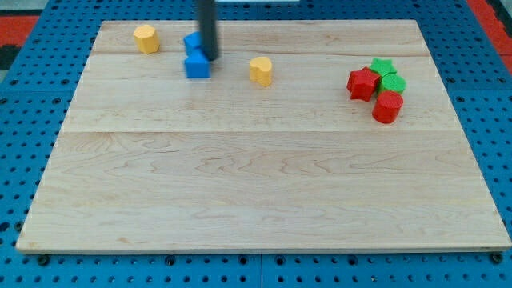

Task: Slide the yellow heart to the blue triangle

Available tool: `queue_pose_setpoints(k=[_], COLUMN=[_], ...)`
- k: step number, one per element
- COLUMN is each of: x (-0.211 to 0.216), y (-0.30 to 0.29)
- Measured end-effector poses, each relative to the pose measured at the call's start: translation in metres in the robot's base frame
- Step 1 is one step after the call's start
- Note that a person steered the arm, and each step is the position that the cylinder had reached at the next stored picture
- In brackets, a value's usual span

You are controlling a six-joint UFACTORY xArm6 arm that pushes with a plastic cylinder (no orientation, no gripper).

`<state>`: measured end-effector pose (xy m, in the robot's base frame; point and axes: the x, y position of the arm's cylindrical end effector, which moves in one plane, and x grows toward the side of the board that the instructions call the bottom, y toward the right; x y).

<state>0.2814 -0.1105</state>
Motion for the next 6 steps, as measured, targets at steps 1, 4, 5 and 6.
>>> queue_pose_setpoints(k=[1, 4, 5, 6], x=[0.0, -0.02, 0.031, 0.041], y=[-0.007, 0.129, 0.188, 0.129])
